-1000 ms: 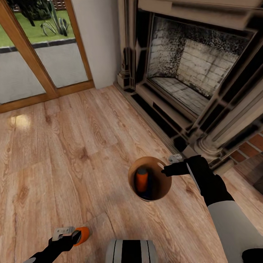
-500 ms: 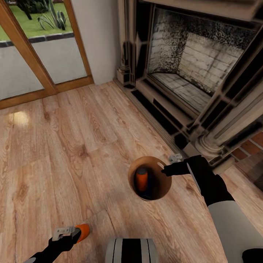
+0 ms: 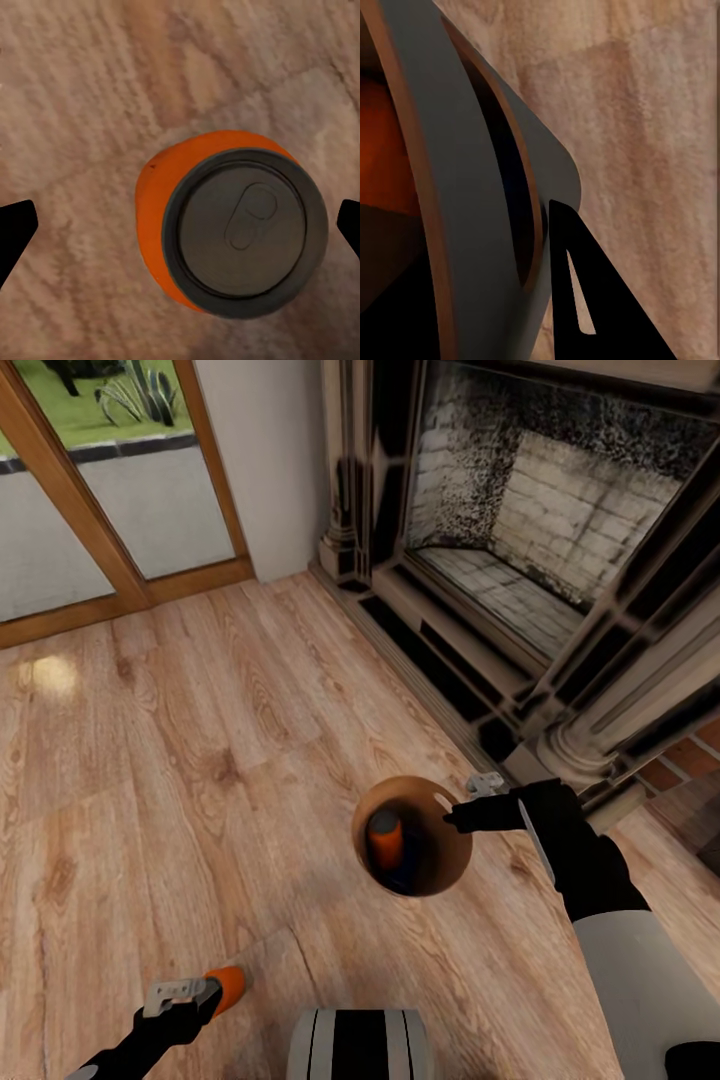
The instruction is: Put the three can of soda from the living room inside the tash can in the kitchen.
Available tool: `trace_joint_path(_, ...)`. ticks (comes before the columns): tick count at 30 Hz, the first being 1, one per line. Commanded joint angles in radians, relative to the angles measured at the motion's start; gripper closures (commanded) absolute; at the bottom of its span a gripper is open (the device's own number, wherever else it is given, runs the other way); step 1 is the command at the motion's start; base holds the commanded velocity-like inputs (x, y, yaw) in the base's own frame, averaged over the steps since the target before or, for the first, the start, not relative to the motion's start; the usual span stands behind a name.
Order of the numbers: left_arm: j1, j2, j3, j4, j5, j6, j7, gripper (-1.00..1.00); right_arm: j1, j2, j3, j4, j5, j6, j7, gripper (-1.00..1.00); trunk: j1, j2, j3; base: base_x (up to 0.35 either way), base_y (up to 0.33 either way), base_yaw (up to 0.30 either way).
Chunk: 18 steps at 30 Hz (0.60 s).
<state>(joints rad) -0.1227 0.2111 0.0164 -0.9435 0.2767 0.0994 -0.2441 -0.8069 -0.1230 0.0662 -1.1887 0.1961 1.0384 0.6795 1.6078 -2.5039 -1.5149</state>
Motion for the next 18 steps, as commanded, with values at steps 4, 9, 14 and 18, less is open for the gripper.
trace_joint_path(4, 0.0, 0.0, 0.0, 0.0, 0.001, -0.006, -0.001, -1.0, 0.0, 0.0, 0.0, -0.006, -0.027, 0.009, 0.003, 1.0, 0.0, 0.0, -0.005, 0.002, 0.0, 0.0)
trace_joint_path(9, 0.0, 0.001, -0.008, 0.0, 0.0, -0.008, -0.002, -1.0, 0.0, 0.0, 0.0, -0.008, -0.027, 0.009, 0.003, 1.0, 0.0, 0.0, -0.008, 0.116, -0.082, 0.0)
trace_joint_path(14, 0.0, 0.002, -0.021, 0.0, 0.002, -0.009, -0.002, -1.0, 0.0, 0.0, 0.0, -0.018, -0.027, 0.009, 0.003, 1.0, 0.0, 0.0, -0.009, 0.088, -0.071, 0.0)
trace_joint_path(18, 0.0, 0.002, -0.022, 0.0, 0.004, -0.009, -0.003, -1.0, 0.001, 0.001, 0.0, -0.029, -0.027, 0.009, 0.003, 1.0, 0.0, 0.0, -0.009, 0.021, -0.017, 0.0)
